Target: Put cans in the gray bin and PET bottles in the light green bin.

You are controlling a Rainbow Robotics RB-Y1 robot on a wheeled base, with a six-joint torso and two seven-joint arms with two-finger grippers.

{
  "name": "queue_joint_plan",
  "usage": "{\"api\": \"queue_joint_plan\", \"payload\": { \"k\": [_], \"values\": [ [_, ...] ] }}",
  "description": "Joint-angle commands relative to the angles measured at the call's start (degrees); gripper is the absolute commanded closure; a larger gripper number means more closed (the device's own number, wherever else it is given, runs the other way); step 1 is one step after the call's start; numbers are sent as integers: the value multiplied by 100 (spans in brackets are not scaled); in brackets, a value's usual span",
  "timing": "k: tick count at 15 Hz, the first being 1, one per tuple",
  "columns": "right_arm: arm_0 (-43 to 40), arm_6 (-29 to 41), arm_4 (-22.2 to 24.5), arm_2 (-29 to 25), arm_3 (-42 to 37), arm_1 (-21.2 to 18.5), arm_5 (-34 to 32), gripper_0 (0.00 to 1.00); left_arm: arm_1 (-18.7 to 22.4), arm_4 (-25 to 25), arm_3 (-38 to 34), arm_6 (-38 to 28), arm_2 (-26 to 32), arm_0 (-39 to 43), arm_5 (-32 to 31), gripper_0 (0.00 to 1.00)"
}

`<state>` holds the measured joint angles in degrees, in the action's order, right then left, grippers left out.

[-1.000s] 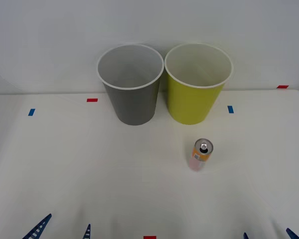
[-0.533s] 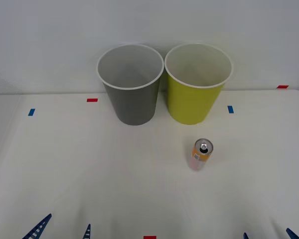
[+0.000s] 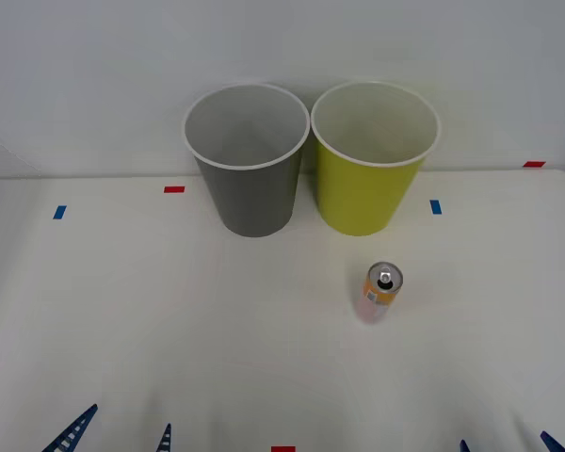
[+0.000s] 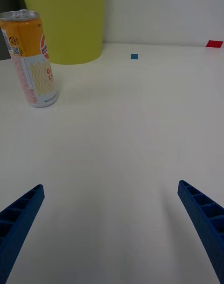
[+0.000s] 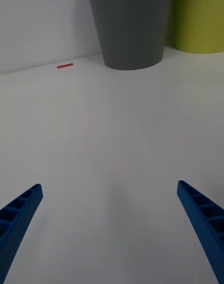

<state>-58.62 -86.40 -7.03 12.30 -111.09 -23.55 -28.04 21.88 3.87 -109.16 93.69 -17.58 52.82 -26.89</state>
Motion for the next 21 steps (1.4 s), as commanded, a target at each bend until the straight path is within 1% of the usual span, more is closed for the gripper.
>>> {"api": "queue_joint_plan", "payload": {
  "k": [1,4,5,8,10,12,14,17,19,21],
  "values": [
    [0,0,0,0,0,0,0,0,0,0,0,0,0,0,0,0],
    [0,0,0,0,0,0,0,0,0,0,0,0,0,0,0,0],
    [70,-9,9,62,202,79,88,0,0,0,0,0,0,0,0,0],
    [228,-202,79,352,290,18,-545,0,0,0,0,0,0,0,0,0],
    [554,-738,-18,589,299,-105,-659,0,0,0,0,0,0,0,0,0],
    [879,-1055,-106,853,299,-167,-650,0,0,0,0,0,0,0,0,0],
    [1292,-1107,-185,1143,457,-193,-642,0,0,0,0,0,0,0,0,0],
    [2057,-1125,-237,1362,791,-114,-624,0,0,0,0,0,0,0,0,0],
    [2435,-1134,-255,1459,791,-70,-334,0,0,0,0,0,0,0,0,0],
    [2760,-1151,-264,1477,791,62,26,0,0,0,0,0,0,0,0,0]
  ]
}}
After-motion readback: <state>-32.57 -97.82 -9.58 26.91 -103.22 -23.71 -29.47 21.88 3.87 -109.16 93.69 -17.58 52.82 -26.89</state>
